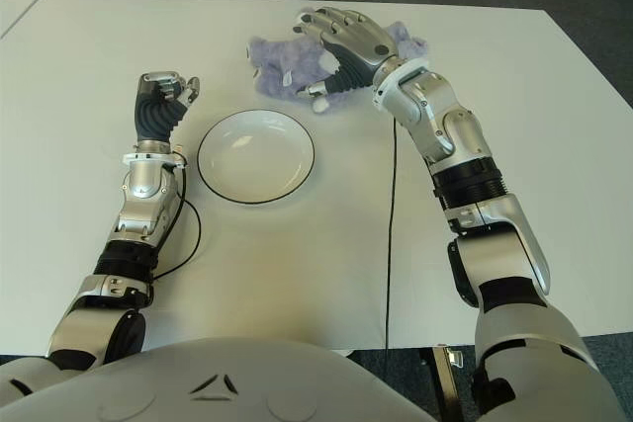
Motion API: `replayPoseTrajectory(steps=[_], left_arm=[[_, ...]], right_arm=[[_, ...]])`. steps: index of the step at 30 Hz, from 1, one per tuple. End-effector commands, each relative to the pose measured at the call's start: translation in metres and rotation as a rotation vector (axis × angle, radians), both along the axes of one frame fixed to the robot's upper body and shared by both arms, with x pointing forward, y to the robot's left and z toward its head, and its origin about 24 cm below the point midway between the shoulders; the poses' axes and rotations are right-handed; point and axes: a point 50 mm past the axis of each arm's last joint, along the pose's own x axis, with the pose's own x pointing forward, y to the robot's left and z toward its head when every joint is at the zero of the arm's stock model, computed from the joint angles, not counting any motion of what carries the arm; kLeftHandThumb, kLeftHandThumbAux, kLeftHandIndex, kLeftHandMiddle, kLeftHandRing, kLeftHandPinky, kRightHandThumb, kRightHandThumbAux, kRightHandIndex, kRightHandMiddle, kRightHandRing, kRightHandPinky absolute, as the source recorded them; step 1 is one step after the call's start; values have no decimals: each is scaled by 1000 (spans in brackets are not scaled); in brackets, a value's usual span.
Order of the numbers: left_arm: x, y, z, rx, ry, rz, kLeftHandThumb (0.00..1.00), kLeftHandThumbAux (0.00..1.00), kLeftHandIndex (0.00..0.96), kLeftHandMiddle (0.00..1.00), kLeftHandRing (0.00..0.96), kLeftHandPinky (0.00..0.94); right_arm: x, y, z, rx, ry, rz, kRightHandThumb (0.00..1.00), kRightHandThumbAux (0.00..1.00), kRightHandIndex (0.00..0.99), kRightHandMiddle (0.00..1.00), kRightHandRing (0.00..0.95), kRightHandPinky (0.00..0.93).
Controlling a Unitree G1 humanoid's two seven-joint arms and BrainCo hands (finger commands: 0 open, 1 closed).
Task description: Put the doll into the plate.
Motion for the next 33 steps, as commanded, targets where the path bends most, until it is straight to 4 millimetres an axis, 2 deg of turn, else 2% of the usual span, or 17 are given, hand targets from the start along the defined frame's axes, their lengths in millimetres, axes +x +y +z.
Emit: replayPoseTrajectory(steps=[1, 16, 33], left_arm=[[-23, -1, -47, -26, 171, 27, 496, 807, 861, 901, 905, 887], [-24, 0, -47, -43, 175, 74, 548, 799, 864, 900, 903, 890], [-25, 0, -47, -62, 168, 93, 495, 805, 855, 896, 899, 885]], right_arm=[[4, 3, -6, -32, 34, -17, 118, 319, 0, 0, 0, 0], [15, 6, -8, -60, 63, -54, 118, 301, 0, 0, 0, 0], [28, 1, -6, -89, 70, -107, 134, 284, 0, 0, 0, 0]])
